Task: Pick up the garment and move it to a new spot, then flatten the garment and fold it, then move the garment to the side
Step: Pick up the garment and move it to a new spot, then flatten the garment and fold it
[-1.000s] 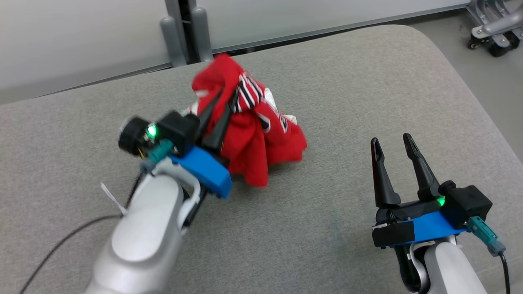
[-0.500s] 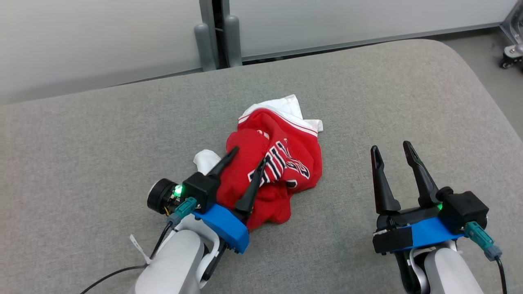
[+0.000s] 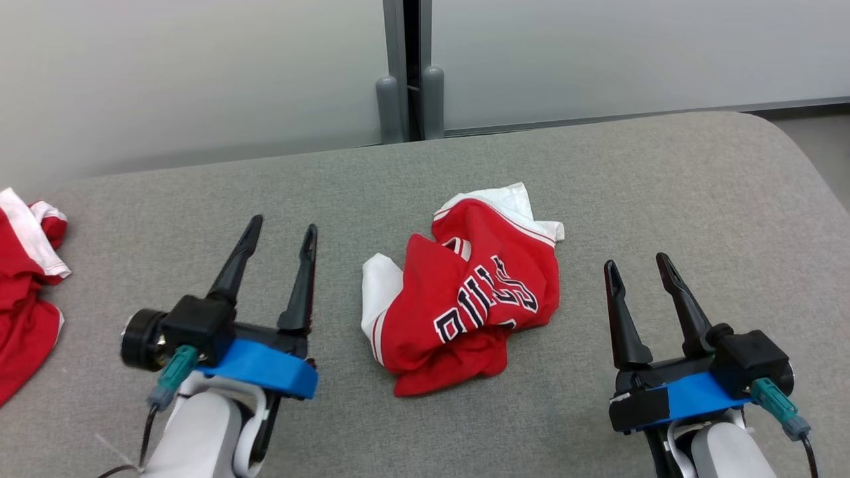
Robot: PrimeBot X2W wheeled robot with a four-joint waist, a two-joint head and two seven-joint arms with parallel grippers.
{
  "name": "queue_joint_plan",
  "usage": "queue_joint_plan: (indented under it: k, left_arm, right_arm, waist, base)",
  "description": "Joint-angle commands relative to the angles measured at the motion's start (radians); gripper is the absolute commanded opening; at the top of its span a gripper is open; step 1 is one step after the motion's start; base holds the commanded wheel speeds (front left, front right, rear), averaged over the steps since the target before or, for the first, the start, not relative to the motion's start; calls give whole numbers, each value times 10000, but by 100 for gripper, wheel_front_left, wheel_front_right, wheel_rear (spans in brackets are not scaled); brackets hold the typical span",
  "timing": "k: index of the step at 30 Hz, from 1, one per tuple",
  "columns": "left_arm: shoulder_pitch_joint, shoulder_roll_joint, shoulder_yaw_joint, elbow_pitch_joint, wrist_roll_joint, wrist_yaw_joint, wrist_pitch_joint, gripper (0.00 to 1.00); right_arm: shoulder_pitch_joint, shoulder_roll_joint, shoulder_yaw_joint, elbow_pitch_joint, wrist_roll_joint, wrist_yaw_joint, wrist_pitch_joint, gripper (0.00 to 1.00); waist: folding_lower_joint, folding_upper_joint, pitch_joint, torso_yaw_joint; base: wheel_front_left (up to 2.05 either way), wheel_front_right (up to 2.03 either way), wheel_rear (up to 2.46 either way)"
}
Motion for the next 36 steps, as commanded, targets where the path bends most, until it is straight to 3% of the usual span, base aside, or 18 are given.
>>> queue_joint_plan:
  k: [1, 9, 15, 36]
  left_arm:
    - [454, 174, 334, -214, 127, 67, -27, 100]
    - [1944, 289, 1657, -682, 477, -8, -29, 100]
    - [2698, 38, 2198, -812, 739, -185, -29, 100]
    - [3084, -577, 3113, -666, 1289, -783, -30, 100]
  right_arm:
    - [132, 0, -17, 16, -46, 0, -6, 100]
    - [355, 1, -49, 94, -56, -1, -6, 100]
    - [580, 1, -123, 149, -136, 0, -6, 100]
    - [700, 1, -89, 414, -140, -1, -6, 100]
  waist:
    - [0, 0, -174, 183]
    - [0, 0, -540, 558]
    - [0, 0, -707, 742]
    - [0, 0, -846, 747]
  base:
    - [0, 0, 0]
    - [0, 0, 0]
    - [0, 0, 0]
    - [0, 0, 0]
